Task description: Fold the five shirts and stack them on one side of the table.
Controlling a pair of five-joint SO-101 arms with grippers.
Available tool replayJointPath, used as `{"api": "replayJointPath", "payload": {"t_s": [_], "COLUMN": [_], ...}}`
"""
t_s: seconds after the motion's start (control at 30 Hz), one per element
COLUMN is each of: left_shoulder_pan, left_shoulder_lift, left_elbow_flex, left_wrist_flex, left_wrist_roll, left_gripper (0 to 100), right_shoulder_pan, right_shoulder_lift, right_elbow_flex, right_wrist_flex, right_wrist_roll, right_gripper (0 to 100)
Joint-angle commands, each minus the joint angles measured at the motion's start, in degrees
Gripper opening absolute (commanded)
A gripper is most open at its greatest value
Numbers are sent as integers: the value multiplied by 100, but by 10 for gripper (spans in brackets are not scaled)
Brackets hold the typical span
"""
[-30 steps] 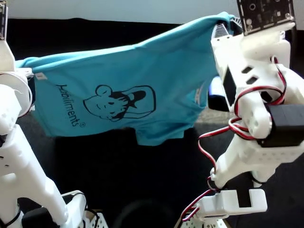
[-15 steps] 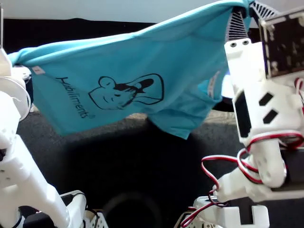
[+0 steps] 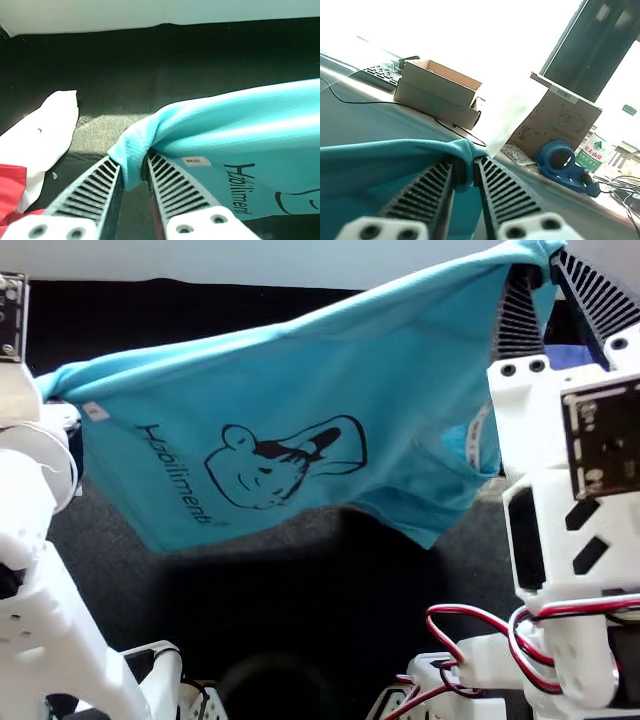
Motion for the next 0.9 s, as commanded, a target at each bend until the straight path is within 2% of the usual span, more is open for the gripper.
{"api": "replayJointPath", "payload": {"t_s": [0.0, 0.5, 0.87], "left_shoulder_pan": [-101, -101, -101], "left_shoulder_lift": [-374, -2387, -2396], "left_elbow_flex": [101, 127, 409], "left_wrist_flex": [-105, -70, -62], "left_wrist_roll": [26, 18, 18], "left_gripper": [8, 8, 8], "right_shoulder_pan": [101, 92, 92], "right_shoulder_lift": [-171, -954, -1218], "right_elbow_flex": [-136, -127, -127], "right_wrist_flex": [-110, -101, -13], "right_wrist_roll": [114, 105, 105], "right_gripper": [6, 6, 6]}}
